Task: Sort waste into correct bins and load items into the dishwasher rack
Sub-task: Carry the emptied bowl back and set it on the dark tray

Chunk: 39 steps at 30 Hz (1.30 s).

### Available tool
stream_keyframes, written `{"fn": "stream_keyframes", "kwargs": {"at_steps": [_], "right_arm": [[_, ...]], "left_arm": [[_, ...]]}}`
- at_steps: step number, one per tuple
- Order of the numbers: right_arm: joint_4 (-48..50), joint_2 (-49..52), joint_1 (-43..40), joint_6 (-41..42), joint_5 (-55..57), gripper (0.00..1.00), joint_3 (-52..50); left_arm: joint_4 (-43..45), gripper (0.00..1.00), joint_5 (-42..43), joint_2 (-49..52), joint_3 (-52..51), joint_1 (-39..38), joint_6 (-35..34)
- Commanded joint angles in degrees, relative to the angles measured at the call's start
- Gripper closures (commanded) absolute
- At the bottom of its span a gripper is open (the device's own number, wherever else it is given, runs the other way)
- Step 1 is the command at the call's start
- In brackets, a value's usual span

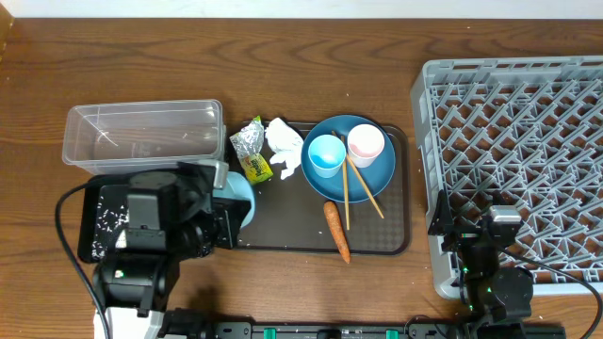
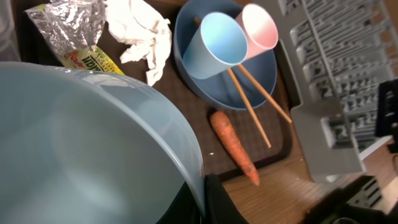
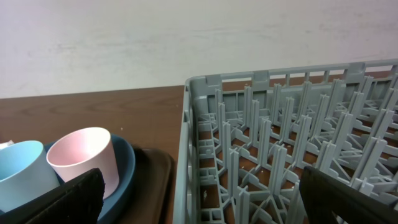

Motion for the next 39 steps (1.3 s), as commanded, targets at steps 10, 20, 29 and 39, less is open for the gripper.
{"fn": "stream_keyframes", "kwargs": {"at_steps": [10, 20, 29, 39], "right_arm": [[-0.2, -0.1, 0.1, -0.2, 0.0, 0.01, -0.1], [-0.2, -0.1, 0.1, -0.2, 0.0, 0.01, -0.1], [-0.2, -0.1, 0.1, -0.2, 0.0, 0.01, -0.1], [-0.2, -0.1, 0.0, -0.2, 0.0, 0.01, -0.1]], "left_arm": [[1.4, 0.93, -8.5, 5.5, -1.3, -9.7, -1.0], [5.6, 0.94, -10.7, 18.3, -1.3, -14.8, -1.4], [8.2, 0.94, -19.2, 30.3, -1.3, -17.8, -4.9], [9.2, 0.83, -19.3, 35.9, -1.3, -17.9, -4.9]]}}
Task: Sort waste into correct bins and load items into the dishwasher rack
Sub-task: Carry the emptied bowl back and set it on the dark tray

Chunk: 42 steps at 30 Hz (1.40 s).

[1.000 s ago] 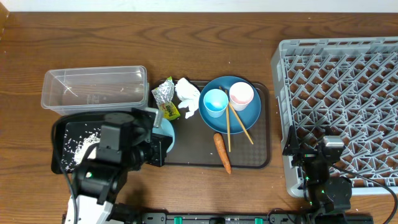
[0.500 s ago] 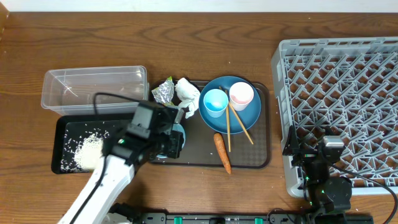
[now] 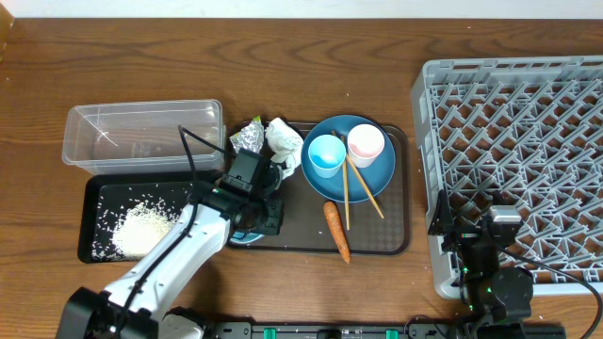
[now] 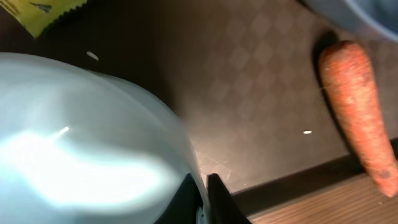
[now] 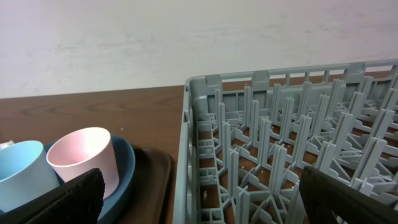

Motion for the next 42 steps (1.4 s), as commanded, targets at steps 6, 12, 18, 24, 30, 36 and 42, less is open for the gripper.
{"fn": "stream_keyframes", "kwargs": {"at_steps": [6, 12, 18, 24, 30, 36, 42], "right_arm": [[-0.2, -0.1, 0.1, -0.2, -0.1, 0.01, -0.1], [-0.2, -0.1, 0.1, -0.2, -0.1, 0.01, -0.1], [-0.2, -0.1, 0.1, -0.2, -0.1, 0.01, -0.1], [-0.2, -0.1, 0.1, -0.2, -0.1, 0.01, -0.1], [-0.2, -0.1, 0.1, -0.2, -0.1, 0.01, -0.1], [-0.2, -0.1, 0.1, -0.2, -0.1, 0.01, -0.1], [-0.2, -0.1, 0.1, -0.2, -0.1, 0.01, -0.1]], "left_arm": [[-0.2, 0.65, -1.2, 0.6, -0.5, 0.0, -0.8], [-0.9, 0.56, -1.3, -5.2, -0.4, 0.0, -1.3], [-2.0, 0.56, -1.7, -13.8, -0.4, 0.0, -4.7], [-1.2, 0.29, 3.2, -18.6, -0.4, -3.1, -9.3], [1.8, 0.02, 8.1, -18.1, -0.4, -6.3, -9.4], [5.7, 0.01, 11.0, -16.7, -0.4, -10.6, -10.8], [7.2, 0.22, 6.5, -12.8, -0.4, -16.7, -13.9]]}}
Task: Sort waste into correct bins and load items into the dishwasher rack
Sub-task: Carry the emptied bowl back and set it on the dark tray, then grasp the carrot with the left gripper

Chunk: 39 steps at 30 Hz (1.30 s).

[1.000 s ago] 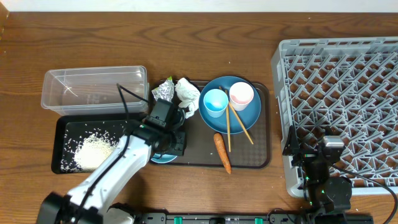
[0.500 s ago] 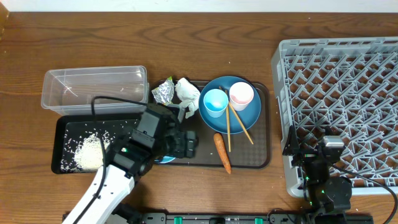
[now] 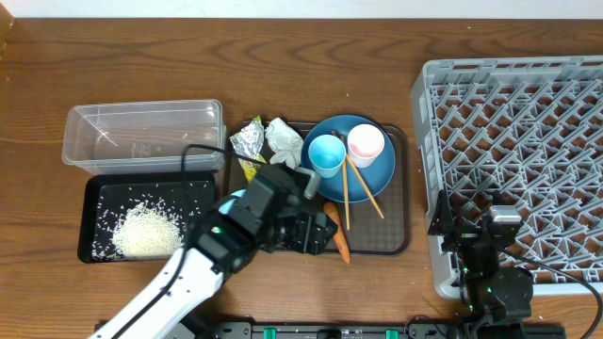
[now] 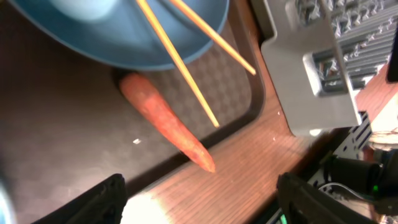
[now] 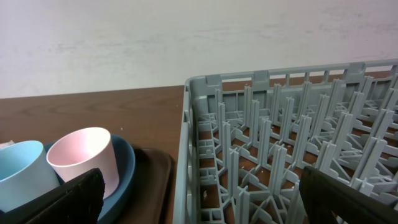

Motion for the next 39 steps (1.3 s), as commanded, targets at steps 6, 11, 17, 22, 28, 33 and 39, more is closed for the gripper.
{"fn": "stream_keyframes", "kwargs": {"at_steps": [6, 11, 17, 22, 28, 33, 39], "right_arm": [[-0.2, -0.1, 0.1, -0.2, 0.0, 0.01, -0.1], [-0.2, -0.1, 0.1, -0.2, 0.0, 0.01, -0.1], [-0.2, -0.1, 0.1, -0.2, 0.0, 0.01, -0.1], [-0.2, -0.1, 0.1, -0.2, 0.0, 0.01, -0.1], [-0.2, -0.1, 0.1, -0.2, 0.0, 0.01, -0.1], [-0.2, -0.1, 0.1, -0.2, 0.0, 0.01, -0.1], [-0.2, -0.1, 0.1, -0.2, 0.0, 0.01, -0.1]], "left_arm": [[0.5, 0.43, -17.2, 7.8, -0.3, -9.4, -14.1], [0.9, 0.43, -25.3, 10.7, -0.3, -12.1, -26.1], [5.5, 0.43, -26.1, 14.9, -0.3, -12.5, -30.7], [9.8, 0.42, -24.1, 19.8, -0.3, -12.5, -31.9], [14.1, 0.42, -24.1, 23.8, -0.3, -12.5, -32.3], [14.6, 0.42, -24.2, 25.2, -0.3, -12.5, -34.1], [15.4, 0.43, -24.2, 27.3, -0.3, -12.5, -35.1]]}}
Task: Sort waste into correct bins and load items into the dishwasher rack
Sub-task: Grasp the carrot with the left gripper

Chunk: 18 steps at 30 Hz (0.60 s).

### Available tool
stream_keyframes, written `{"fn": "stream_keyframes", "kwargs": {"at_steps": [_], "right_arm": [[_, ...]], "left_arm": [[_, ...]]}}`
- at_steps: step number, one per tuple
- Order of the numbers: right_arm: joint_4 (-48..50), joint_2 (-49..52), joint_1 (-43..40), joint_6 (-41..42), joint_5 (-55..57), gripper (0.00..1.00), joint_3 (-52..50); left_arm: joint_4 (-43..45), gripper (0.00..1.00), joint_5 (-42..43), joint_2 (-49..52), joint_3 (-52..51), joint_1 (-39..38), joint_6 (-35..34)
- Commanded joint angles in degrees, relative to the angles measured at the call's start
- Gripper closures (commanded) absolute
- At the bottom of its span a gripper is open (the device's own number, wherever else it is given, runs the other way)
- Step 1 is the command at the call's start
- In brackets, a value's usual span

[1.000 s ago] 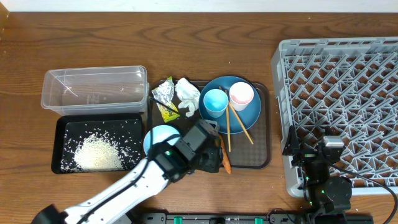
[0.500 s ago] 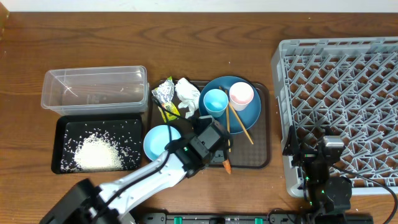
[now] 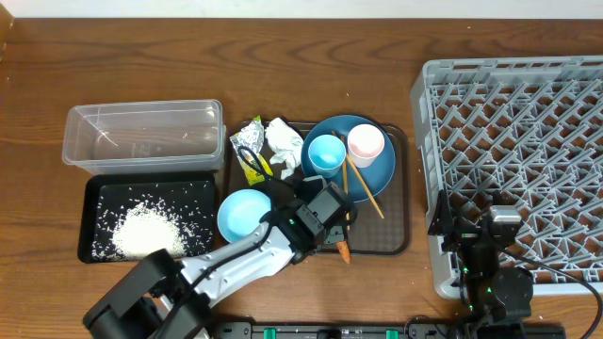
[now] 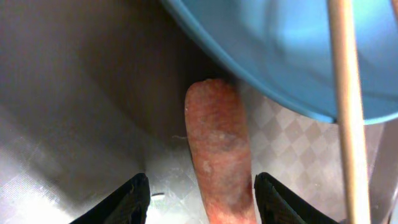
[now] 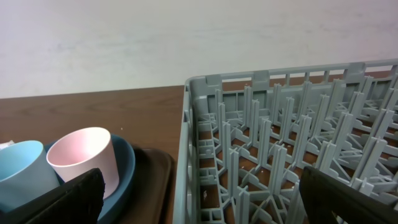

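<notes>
An orange carrot (image 4: 217, 149) lies on the brown tray (image 3: 391, 247) just below the blue plate (image 4: 280, 56). My left gripper (image 4: 200, 205) is open and low over it, one finger on each side of its thick end. In the overhead view the left gripper (image 3: 325, 221) covers most of the carrot (image 3: 343, 251). A light blue bowl (image 3: 243, 215) sits on the tray's left part. The plate (image 3: 377, 174) holds a blue cup (image 3: 326, 153), a pink cup (image 3: 366, 143) and chopsticks (image 3: 364, 190). My right gripper (image 5: 199, 205) is open at the dishwasher rack (image 5: 292, 137), holding nothing.
A crumpled tissue (image 3: 283, 141) and a foil wrapper (image 3: 250, 151) lie at the tray's upper left. A clear bin (image 3: 141, 134) and a black tray with rice (image 3: 104, 193) stand to the left. The grey rack (image 3: 528, 141) fills the right side.
My left gripper has moved from higher over the tray's right part to close over the carrot, its open fingers now on either side of the thick end. The right arm has not moved.
My left gripper held the light blue bowl over the black tray. Then it was still shut on the bowl, which rested on the brown tray. Later it was open and off the bowl, above the carrot. Now it sits low around the carrot.
</notes>
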Motion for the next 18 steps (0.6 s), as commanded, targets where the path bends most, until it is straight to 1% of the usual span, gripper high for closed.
{"fn": "stream_keyframes", "kwargs": {"at_steps": [1, 5, 7, 9, 14, 18], "right_arm": [[-0.2, -0.1, 0.1, -0.2, 0.0, 0.01, -0.1], [-0.2, -0.1, 0.1, -0.2, 0.0, 0.01, -0.1], [-0.2, -0.1, 0.1, -0.2, 0.0, 0.01, -0.1], [-0.2, -0.1, 0.1, -0.2, 0.0, 0.01, -0.1], [-0.2, -0.1, 0.1, -0.2, 0.0, 0.01, -0.1], [-0.2, -0.1, 0.1, -0.2, 0.0, 0.01, -0.1]], "left_arm": [[0.7, 0.43, -0.5, 1.8, -0.3, -0.2, -1.6], [1.3, 0.5, -0.5, 3.6, -0.3, -0.2, -2.1], [1.1, 0.55, -0.5, 3.6, -0.3, -0.2, -2.0], [1.0, 0.58, -0.5, 3.0, -0.3, -0.1, -1.9], [0.1, 0.61, -0.7, 1.3, -0.3, -0.1, -1.6], [-3.6, 0.61, -3.4, 1.1, -0.3, -0.1, -1.6]]}}
